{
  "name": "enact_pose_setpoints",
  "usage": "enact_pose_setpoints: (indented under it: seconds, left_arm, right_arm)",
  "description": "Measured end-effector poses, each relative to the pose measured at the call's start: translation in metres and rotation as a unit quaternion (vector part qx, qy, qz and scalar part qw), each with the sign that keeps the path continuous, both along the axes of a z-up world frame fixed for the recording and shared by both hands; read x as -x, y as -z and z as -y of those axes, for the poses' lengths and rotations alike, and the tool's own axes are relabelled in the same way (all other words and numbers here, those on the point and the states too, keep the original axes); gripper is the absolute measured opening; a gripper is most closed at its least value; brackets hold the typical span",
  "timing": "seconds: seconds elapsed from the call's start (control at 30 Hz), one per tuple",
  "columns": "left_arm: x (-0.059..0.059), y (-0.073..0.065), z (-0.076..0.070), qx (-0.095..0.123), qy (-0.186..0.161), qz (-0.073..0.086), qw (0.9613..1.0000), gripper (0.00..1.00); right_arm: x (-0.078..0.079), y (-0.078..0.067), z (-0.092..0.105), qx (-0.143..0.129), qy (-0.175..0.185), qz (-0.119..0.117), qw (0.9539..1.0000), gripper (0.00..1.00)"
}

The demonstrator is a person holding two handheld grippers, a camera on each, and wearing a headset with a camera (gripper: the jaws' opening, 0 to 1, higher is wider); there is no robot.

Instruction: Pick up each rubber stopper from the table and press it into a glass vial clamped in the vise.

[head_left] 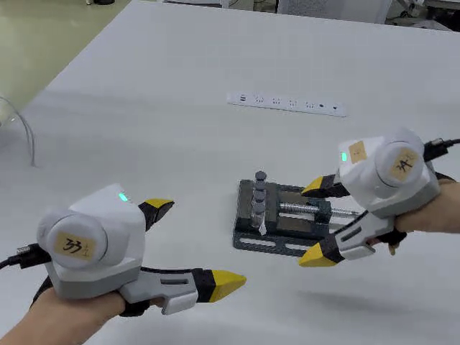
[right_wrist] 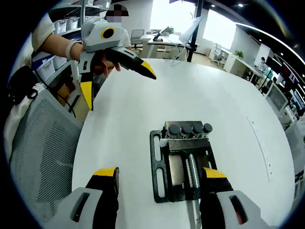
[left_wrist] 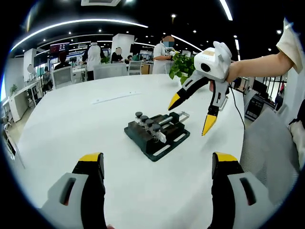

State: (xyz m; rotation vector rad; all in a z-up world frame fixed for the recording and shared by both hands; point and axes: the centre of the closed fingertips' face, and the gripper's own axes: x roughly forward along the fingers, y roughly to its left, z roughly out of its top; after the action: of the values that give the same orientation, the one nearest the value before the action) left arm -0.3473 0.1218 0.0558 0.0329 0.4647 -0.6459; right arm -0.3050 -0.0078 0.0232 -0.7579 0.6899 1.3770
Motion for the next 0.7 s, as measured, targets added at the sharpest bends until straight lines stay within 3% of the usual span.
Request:
enact_pose_setpoints:
  seconds: [0.2,0.33,0.43,0.57,0.7]
  left_arm:
    - [0.002,0.002,0.003,-0.005,0.006,-0.003,1.0,0.94]
    - [0.002,0.003,0.001,-0.008,0.009,-0.006,0.9999,0.94]
    - [0.002,0.005,-0.003,-0.011,0.01,-0.009,0.9999,0.95]
    - [0.004,0.006,-0.005,-0.017,0.01,-0.012,0.9997,0.95]
    - [0.008,0.009,-0.008,-0.023,0.011,-0.018,0.9995,0.95]
  right_arm:
    - [0.006,0.002,0.019,-0.036,0.058,-0.003,0.9977,0.78]
    - [0.014,0.002,0.029,-0.049,0.09,-0.013,0.9946,0.82]
    - [0.017,0.008,0.038,-0.05,0.103,-0.007,0.9934,0.87]
    - [0.015,0.005,0.048,-0.07,0.147,0.009,0.9866,0.99]
    - [0.021,0.007,0.06,-0.077,0.172,0.002,0.9821,0.99]
